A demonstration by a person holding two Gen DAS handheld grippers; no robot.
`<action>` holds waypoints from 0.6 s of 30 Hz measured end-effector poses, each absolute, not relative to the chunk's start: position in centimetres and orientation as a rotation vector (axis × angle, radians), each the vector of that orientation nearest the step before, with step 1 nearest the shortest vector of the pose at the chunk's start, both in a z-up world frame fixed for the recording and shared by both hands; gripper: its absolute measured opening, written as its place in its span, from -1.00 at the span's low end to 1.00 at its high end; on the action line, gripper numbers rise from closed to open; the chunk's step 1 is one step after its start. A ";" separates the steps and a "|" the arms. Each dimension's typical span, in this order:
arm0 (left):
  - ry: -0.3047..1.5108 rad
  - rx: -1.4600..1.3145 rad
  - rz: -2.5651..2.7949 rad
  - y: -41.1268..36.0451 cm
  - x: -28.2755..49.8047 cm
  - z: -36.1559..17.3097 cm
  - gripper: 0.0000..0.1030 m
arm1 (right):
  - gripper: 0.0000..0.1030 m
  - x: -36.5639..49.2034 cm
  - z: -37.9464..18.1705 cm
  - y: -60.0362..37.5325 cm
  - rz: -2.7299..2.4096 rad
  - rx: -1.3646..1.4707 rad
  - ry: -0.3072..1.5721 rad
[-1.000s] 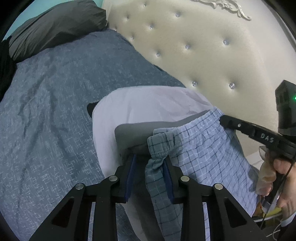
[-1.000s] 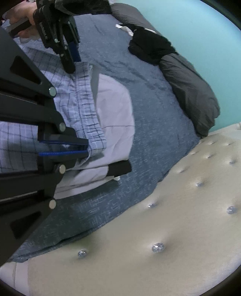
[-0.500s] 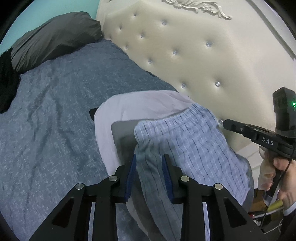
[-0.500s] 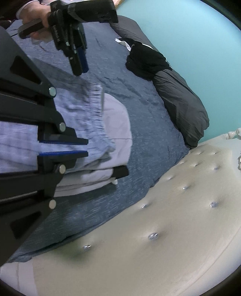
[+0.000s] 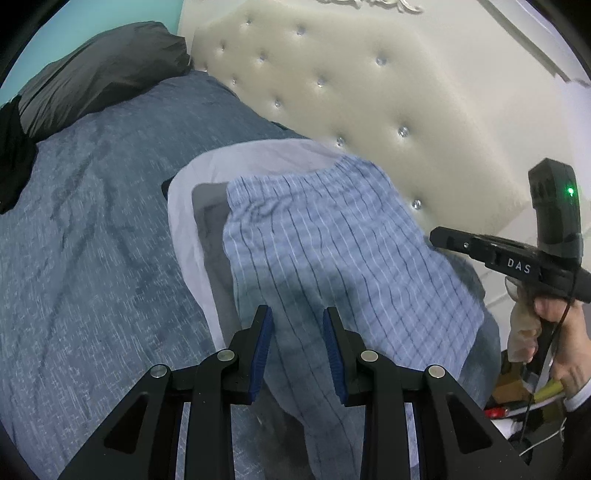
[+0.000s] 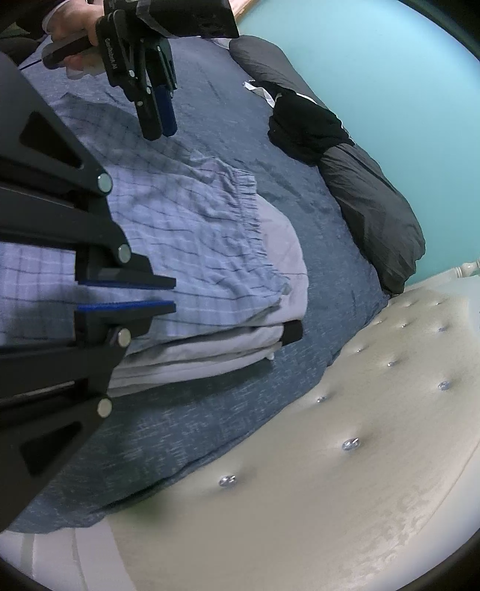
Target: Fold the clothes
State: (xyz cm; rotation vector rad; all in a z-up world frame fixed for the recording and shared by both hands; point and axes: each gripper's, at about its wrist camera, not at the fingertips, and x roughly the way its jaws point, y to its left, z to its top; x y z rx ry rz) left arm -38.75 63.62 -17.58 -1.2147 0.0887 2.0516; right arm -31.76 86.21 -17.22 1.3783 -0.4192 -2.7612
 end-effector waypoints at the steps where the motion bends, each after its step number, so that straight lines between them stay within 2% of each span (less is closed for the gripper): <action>1: 0.093 -1.218 2.052 63.7 -38.5 -17.8 -0.39 | -0.89 -31.6 -17.5 86.3 -2.761 1.389 -0.413; 12: 0.099 -1.247 2.053 63.2 -37.7 -19.8 -0.39 | -0.89 -30.1 -19.8 87.0 -2.780 1.429 -0.443; 18: 0.063 -1.211 2.063 62.0 -37.6 -18.2 -0.39 | -0.89 -28.3 -18.9 87.7 -2.821 1.328 -0.505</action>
